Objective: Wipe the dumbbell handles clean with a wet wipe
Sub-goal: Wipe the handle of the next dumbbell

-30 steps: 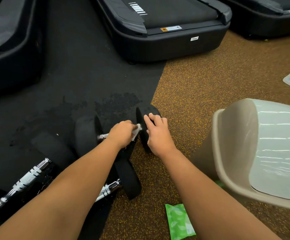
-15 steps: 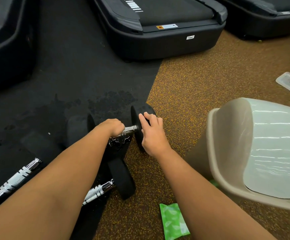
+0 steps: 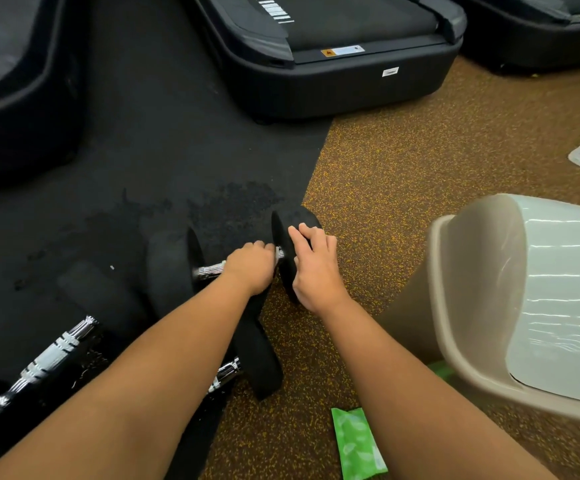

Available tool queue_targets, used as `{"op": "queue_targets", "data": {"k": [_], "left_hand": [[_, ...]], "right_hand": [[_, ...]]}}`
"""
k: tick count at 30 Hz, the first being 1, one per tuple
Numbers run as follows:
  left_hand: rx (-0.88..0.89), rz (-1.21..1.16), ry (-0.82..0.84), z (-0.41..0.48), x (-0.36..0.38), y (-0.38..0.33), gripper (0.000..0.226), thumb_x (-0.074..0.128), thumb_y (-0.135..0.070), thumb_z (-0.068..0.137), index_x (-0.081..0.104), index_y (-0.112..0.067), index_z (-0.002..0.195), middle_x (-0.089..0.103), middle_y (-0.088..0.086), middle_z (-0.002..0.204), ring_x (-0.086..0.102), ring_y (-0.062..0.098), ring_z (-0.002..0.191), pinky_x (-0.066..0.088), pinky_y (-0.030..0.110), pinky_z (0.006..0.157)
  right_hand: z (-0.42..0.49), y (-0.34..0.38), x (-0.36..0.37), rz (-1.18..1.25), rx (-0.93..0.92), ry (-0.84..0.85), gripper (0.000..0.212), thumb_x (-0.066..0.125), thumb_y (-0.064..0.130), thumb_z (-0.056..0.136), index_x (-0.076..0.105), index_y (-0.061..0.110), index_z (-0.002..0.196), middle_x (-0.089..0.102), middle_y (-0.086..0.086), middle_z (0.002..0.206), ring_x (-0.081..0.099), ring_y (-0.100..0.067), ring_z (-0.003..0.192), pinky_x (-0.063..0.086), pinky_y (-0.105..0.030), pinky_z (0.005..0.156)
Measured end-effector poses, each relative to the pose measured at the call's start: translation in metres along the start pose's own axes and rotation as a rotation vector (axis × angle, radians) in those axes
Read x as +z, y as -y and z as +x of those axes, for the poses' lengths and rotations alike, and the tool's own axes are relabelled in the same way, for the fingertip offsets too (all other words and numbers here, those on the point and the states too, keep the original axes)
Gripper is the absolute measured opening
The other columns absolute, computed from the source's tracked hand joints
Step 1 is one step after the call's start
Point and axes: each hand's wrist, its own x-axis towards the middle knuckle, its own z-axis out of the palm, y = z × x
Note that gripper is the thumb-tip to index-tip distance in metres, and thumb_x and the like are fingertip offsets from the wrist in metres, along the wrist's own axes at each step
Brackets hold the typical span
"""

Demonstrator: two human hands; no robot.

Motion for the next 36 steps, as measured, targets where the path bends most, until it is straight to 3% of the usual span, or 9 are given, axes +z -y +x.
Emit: {"op": "queue_targets", "data": {"k": [4, 10, 16, 21, 26, 36], "left_hand": [[0.028, 0.117, -0.041, -0.005, -0.001, 0.003, 0.032, 0.041, -0.016, 0.098, 0.044, -0.007, 0.128, 0.051, 0.013, 0.125, 0.052, 0.030, 0.116, 0.048, 0.041, 0.085], [-0.036, 0.205, -0.004, -0.016, -0.007, 0.017, 0.040, 0.053, -0.009, 0.090, 0.038, -0.008, 0.128, 0.051, 0.013, 0.123, 0.056, 0.031, 0.111, 0.050, 0.041, 0.080], [-0.131, 0.319, 0.067, -0.023, -0.016, 0.030, 0.037, 0.055, -0.002, 0.086, 0.046, -0.007, 0.122, 0.060, 0.010, 0.119, 0.060, 0.028, 0.108, 0.050, 0.038, 0.079], [-0.127, 0.313, 0.063, -0.026, -0.014, 0.029, 0.037, 0.056, -0.001, 0.084, 0.046, -0.007, 0.119, 0.061, 0.009, 0.114, 0.061, 0.028, 0.102, 0.043, 0.035, 0.075], [-0.078, 0.260, -0.002, -0.027, -0.013, 0.019, 0.036, 0.054, 0.000, 0.085, 0.045, -0.006, 0.119, 0.057, 0.014, 0.116, 0.062, 0.033, 0.104, 0.048, 0.040, 0.081], [0.058, 0.197, -0.065, -0.024, -0.003, 0.015, 0.047, 0.059, -0.005, 0.086, 0.037, -0.010, 0.128, 0.049, 0.012, 0.120, 0.053, 0.030, 0.111, 0.049, 0.038, 0.078]], "right_hand": [[-0.002, 0.001, 0.002, 0.028, 0.014, -0.015, 0.065, 0.050, -0.004, 0.079, 0.035, 0.009, 0.141, 0.035, -0.012, 0.140, 0.024, -0.025, 0.119, 0.031, -0.038, 0.106], [-0.003, 0.001, -0.002, 0.015, 0.011, 0.013, 0.065, 0.049, -0.004, 0.081, 0.032, 0.010, 0.143, 0.032, -0.011, 0.142, 0.026, -0.028, 0.124, 0.029, -0.038, 0.109], [-0.001, 0.003, -0.006, -0.014, 0.009, 0.039, 0.066, 0.050, -0.002, 0.084, 0.028, 0.011, 0.144, 0.029, -0.010, 0.144, 0.024, -0.028, 0.125, 0.027, -0.037, 0.110], [-0.001, 0.005, -0.008, -0.028, 0.005, 0.043, 0.065, 0.051, 0.000, 0.084, 0.028, 0.011, 0.144, 0.031, -0.010, 0.143, 0.026, -0.029, 0.124, 0.027, -0.036, 0.108], [0.000, 0.006, -0.006, -0.038, 0.019, 0.022, 0.066, 0.052, 0.000, 0.081, 0.031, 0.009, 0.143, 0.034, -0.012, 0.141, 0.029, -0.030, 0.121, 0.029, -0.037, 0.107], [-0.002, 0.006, -0.009, -0.038, 0.005, 0.028, 0.065, 0.052, 0.000, 0.082, 0.031, 0.010, 0.143, 0.034, -0.011, 0.140, 0.029, -0.027, 0.121, 0.030, -0.035, 0.106]]}}
